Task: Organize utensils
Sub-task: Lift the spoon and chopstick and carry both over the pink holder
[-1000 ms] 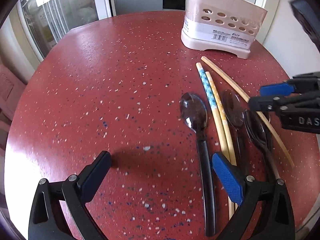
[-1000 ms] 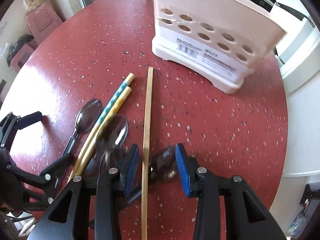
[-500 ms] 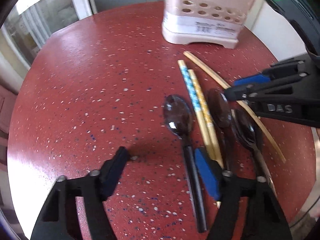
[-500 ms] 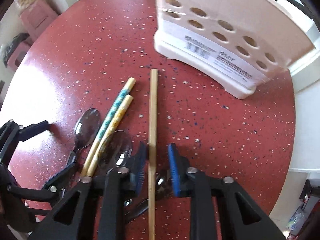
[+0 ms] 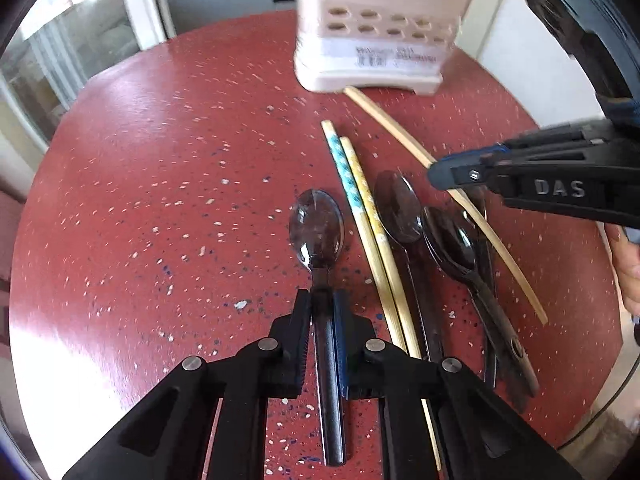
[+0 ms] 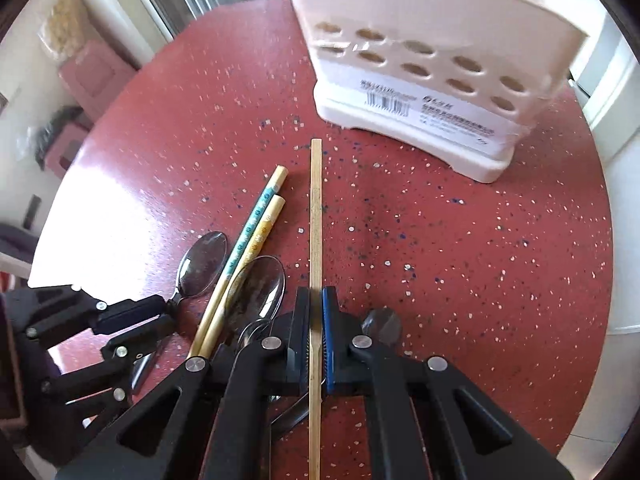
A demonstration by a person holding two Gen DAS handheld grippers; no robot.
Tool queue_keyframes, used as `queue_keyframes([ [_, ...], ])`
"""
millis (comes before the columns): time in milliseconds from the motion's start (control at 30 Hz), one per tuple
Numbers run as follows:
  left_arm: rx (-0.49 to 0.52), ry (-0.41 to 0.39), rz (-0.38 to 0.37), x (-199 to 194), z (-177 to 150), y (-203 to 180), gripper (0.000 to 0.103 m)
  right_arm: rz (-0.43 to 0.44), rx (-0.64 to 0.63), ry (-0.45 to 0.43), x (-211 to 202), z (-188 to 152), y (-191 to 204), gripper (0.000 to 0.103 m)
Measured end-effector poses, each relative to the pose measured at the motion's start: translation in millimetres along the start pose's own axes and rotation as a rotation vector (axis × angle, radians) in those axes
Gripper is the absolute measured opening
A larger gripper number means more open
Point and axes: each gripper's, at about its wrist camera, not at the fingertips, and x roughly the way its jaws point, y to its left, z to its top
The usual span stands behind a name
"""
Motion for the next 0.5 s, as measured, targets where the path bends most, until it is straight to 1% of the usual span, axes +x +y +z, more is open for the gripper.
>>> queue_keyframes([
  [67,-0.037,-0.049,-0.006,-9.5,-3.7,3.4,0.041,0.023,0.008,-0.034,-10.4,-7.8,-8.1,0.006],
  [267,-0.134,-0.215,-0.035,-47.2,4.5,13.4,0.041,0.092,0.029,-0.179,-54.7,-29.1,-16.7,0.006],
  [333,-0.143,-0.261,-0.034,-59.1,10.5,10.1,0.041,0.118,0.033,-0.229,-70.2,-37.0,-17.6,0.006],
  [400,-0.143,-0.310,-0.032,-72.5,19.8,7.8,0.041,0.133,0.033,-0.265,-82.2,-35.0,-26.6,0.006],
  [500,-0.157,-0.368,-0.047,-89.4,34.0,11.1,0.041,0.139,0.034,-0.324,-103.2,-38.8,-29.3,0.006],
])
